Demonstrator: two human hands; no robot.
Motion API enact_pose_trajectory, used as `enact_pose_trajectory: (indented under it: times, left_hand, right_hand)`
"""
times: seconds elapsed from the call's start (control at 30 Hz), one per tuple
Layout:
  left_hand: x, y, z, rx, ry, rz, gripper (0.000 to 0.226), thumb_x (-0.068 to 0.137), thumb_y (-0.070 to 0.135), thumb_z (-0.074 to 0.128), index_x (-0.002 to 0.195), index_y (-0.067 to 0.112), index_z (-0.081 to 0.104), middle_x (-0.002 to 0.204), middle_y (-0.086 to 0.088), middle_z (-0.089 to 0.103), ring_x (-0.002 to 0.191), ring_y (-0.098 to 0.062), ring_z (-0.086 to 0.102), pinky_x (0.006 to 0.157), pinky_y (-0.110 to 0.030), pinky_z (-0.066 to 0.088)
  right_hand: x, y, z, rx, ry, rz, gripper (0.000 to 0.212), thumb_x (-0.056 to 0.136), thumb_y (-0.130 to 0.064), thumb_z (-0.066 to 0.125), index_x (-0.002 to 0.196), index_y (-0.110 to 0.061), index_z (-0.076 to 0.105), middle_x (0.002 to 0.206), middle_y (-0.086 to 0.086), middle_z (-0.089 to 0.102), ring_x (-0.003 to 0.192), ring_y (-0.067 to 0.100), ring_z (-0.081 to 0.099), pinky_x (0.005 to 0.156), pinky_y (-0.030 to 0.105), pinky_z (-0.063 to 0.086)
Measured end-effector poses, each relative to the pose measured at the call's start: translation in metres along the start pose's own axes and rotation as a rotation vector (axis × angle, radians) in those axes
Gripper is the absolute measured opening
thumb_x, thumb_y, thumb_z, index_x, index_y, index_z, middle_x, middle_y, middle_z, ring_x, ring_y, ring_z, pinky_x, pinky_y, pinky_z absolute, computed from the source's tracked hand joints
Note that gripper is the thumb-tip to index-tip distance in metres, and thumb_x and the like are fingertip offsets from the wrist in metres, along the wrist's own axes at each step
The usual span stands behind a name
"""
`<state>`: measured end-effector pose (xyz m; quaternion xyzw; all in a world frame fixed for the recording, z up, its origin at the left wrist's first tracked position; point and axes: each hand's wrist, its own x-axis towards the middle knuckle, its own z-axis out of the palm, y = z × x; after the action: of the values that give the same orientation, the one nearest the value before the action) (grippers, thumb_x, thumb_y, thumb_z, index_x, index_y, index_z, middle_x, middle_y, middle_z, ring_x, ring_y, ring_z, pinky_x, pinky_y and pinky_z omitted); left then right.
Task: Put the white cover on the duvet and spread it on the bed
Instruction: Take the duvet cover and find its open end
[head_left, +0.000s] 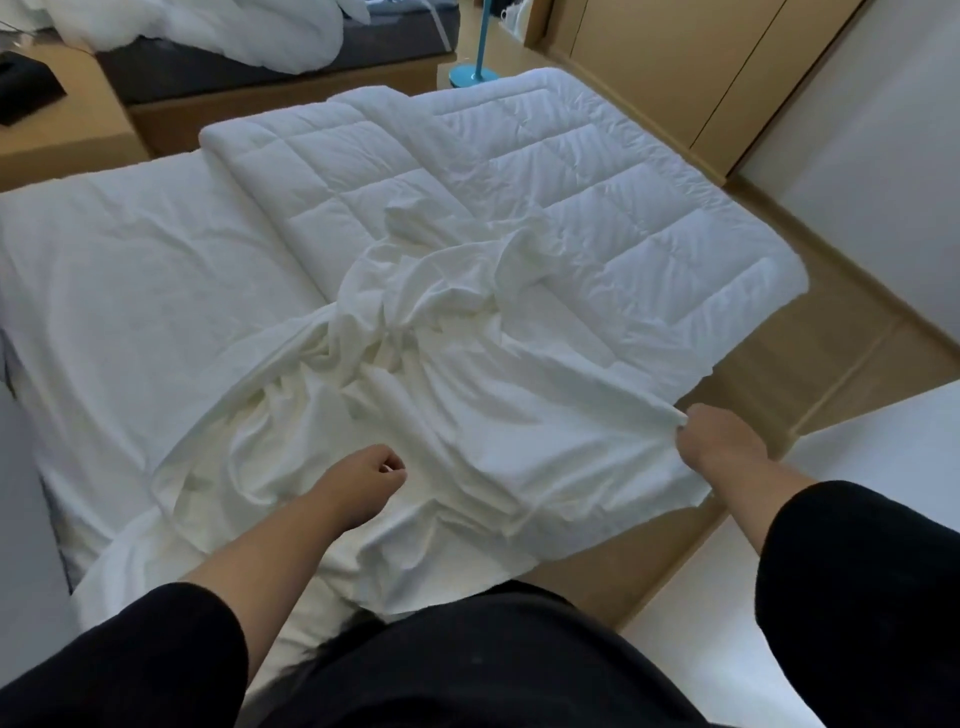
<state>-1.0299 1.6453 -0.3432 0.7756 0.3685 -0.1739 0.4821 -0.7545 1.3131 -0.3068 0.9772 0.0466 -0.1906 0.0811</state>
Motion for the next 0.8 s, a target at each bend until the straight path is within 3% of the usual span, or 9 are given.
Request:
enact_pose_trajectory:
  times: [0.07,0.2,0.33,0.47,0.63,0.7,0.8]
  left_hand:
    - [-0.003,-0.011,0.008,0.009,0.002,-0.010,0.011,0.097,0.031,0.055,0.098,0.025,0.063,0.096,0.000,0.064,0.071,-0.016,0.054,0.061,-0.028,0.042]
    - [-0.014,-0.028,0.025,0.032,0.005,-0.048,0.011,0.098,0.031,0.054,0.099,0.023,0.062,0.098,0.000,0.064,0.073,-0.016,0.055,0.060,-0.027,0.042]
    - [-0.025,-0.046,0.035,-0.037,0.045,-0.136,0.012,0.096,0.030,0.055,0.097,0.021,0.063,0.097,-0.002,0.064,0.079,-0.018,0.059,0.067,-0.031,0.049]
    - [-0.053,-0.068,0.040,-0.082,0.155,-0.243,0.011,0.095,0.030,0.058,0.097,0.022,0.065,0.097,0.000,0.065,0.090,-0.018,0.060,0.079,-0.033,0.048]
    - [-0.089,-0.107,0.026,-0.193,0.331,-0.327,0.015,0.097,0.025,0.056,0.087,0.019,0.066,0.090,-0.002,0.066,0.089,-0.023,0.062,0.083,-0.036,0.050]
    - [-0.093,-0.124,0.008,-0.227,0.403,-0.361,0.016,0.097,0.026,0.055,0.088,0.019,0.065,0.090,-0.003,0.067,0.089,-0.023,0.063,0.083,-0.038,0.051]
    - [-0.086,-0.147,-0.028,-0.249,0.479,-0.391,0.012,0.097,0.030,0.054,0.090,0.024,0.063,0.093,0.002,0.066,0.088,-0.019,0.063,0.073,-0.032,0.049]
  right_hand:
    - [-0.005,0.005,0.007,0.017,0.058,0.035,0.025,0.095,-0.019,0.044,0.118,-0.013,0.050,0.107,0.008,0.056,0.090,0.027,0.057,0.070,0.037,0.047]
    - [-0.014,-0.020,0.027,0.035,0.002,-0.062,0.048,0.092,-0.027,0.051,0.137,-0.018,0.042,0.126,0.011,0.051,0.108,0.032,0.053,0.079,0.039,0.045]
    - [-0.018,-0.063,0.053,0.198,-0.191,-0.230,0.051,0.094,-0.029,0.052,0.143,-0.017,0.042,0.133,0.010,0.049,0.105,0.027,0.056,0.082,0.038,0.050]
    - [-0.032,-0.107,0.069,0.335,-0.388,-0.378,0.051,0.095,-0.028,0.058,0.143,-0.016,0.043,0.133,0.009,0.054,0.092,0.020,0.054,0.078,0.032,0.044]
    - [-0.048,-0.162,0.077,0.379,-0.517,-0.484,0.051,0.095,-0.031,0.063,0.142,-0.020,0.045,0.139,0.010,0.053,0.106,0.023,0.055,0.090,0.035,0.046]
    - [-0.055,-0.187,0.075,0.396,-0.493,-0.528,0.061,0.094,-0.030,0.064,0.148,-0.020,0.038,0.144,0.011,0.047,0.111,0.025,0.056,0.090,0.034,0.045]
    - [-0.064,-0.232,0.065,0.407,-0.333,-0.623,0.074,0.092,-0.026,0.062,0.155,-0.021,0.023,0.155,0.011,0.026,0.110,0.024,0.052,0.085,0.034,0.043]
